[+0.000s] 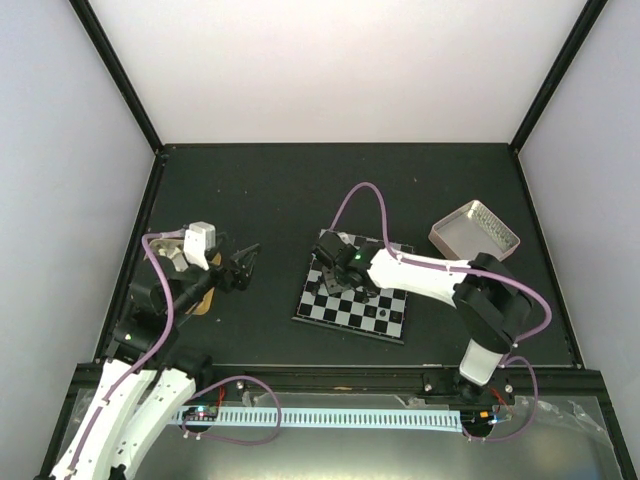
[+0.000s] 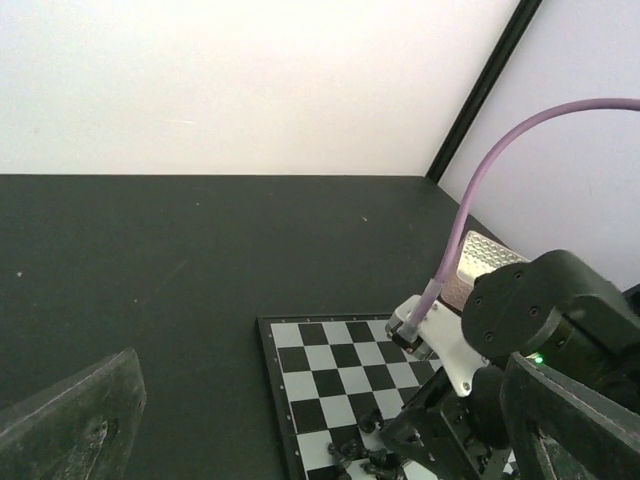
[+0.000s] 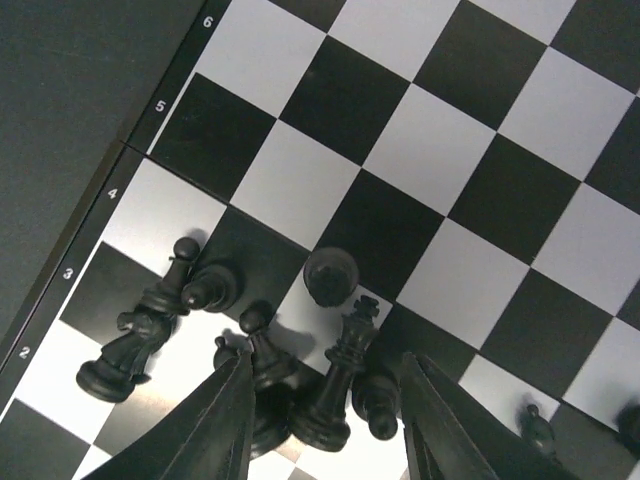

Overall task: Set up the chess pieces on the board
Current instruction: Pick up the chess piece from the chessboard, then place the chess piece on the chessboard, then pick up the chess piece from the chessboard, then place the chess piece on the chessboard, then pick up the chess piece from the chessboard.

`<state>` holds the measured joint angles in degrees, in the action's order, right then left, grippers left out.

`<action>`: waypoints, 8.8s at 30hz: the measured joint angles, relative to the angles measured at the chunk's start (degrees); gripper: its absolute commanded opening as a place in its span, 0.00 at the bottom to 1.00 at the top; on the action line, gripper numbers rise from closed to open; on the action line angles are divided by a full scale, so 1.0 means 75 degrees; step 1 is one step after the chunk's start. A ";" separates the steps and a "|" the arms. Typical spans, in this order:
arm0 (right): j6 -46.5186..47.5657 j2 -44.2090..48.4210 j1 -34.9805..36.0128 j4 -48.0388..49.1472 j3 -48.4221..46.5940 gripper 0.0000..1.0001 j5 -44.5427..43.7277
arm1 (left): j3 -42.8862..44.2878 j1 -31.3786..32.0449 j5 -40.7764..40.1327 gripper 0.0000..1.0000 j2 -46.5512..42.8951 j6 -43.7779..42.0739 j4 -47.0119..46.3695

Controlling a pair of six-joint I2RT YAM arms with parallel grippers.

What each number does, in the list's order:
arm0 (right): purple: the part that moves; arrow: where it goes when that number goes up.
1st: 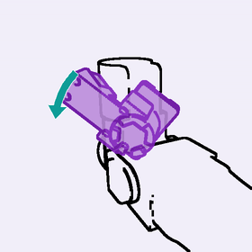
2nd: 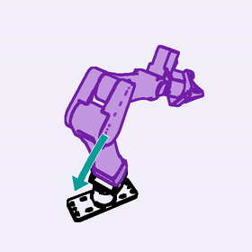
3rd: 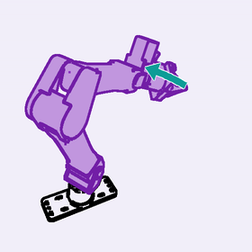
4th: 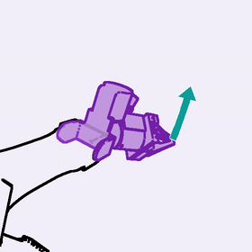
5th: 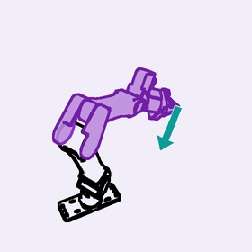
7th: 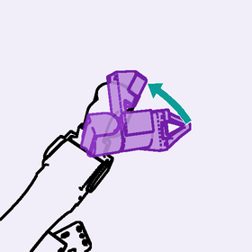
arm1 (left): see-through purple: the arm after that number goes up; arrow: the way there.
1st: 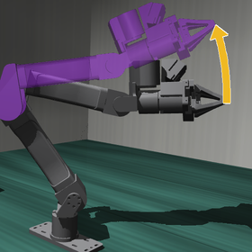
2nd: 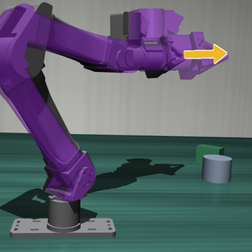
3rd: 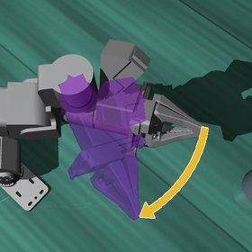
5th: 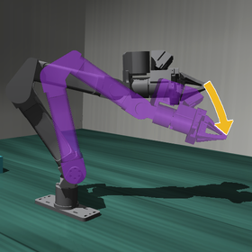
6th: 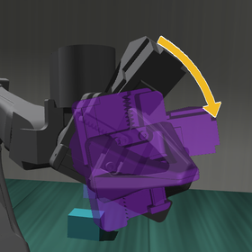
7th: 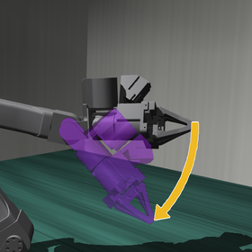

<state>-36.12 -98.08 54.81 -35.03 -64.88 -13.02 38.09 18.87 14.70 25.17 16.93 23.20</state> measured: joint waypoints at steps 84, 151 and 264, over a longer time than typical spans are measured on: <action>-0.1349 0.4415 -0.0262 -0.1311 0.4162 0.31 0.1215 | -0.0012 -0.0055 -0.0562 0.99 -0.0207 0.0006 0.0125; 0.2970 0.4852 -0.0262 0.4508 0.3707 0.11 0.3445 | -0.0015 0.0149 0.3722 0.88 0.2699 0.1993 -0.1198; -0.1236 0.5077 -0.0495 0.3381 0.5082 0.73 -0.1070 | 0.1239 0.4290 -0.2495 0.43 0.6706 0.1276 0.1148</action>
<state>-45.39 -60.01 51.09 -9.67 -26.76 -21.04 47.37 51.05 -4.01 75.46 26.50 31.81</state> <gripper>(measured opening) 0.725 0.470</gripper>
